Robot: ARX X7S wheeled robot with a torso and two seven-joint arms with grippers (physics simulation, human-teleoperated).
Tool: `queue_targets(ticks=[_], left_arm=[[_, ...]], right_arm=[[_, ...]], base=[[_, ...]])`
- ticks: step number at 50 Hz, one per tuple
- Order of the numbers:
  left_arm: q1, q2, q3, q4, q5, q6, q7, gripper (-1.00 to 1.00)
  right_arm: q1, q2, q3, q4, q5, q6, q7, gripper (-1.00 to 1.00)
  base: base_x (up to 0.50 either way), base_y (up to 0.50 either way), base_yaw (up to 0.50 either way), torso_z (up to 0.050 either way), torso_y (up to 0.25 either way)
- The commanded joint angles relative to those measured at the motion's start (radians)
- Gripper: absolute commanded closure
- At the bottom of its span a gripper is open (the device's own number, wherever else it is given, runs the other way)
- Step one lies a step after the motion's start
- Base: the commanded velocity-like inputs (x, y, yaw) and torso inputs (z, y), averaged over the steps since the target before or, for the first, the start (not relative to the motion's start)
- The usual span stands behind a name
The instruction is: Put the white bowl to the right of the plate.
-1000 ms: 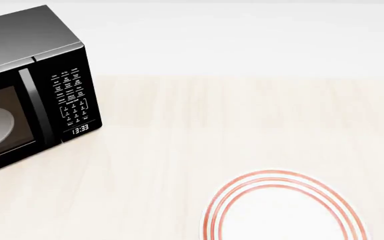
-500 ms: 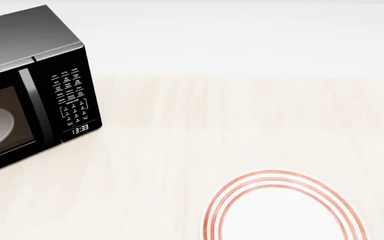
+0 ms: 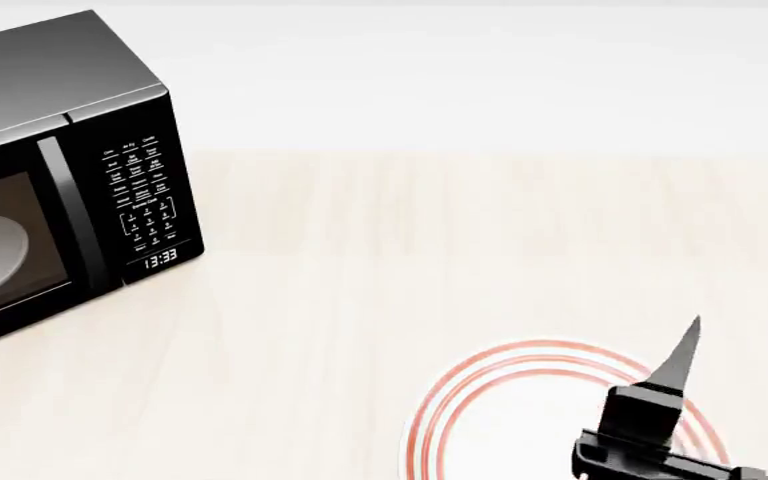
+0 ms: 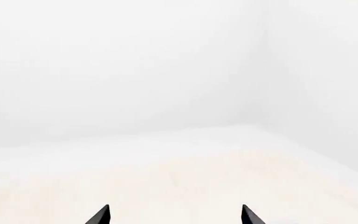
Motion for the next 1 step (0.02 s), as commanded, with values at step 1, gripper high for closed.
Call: queue_targets(ticks=[1], left_arm=[[0.028, -0.015, 0.198, -0.042, 0.122, 0.126, 0.038, -1.00]], right_arm=[[-0.178, -0.246, -0.152, -0.038, -0.327, 0.098, 0.058, -1.00]], base=[[0.00, 0.00, 0.00, 0.000, 0.000]])
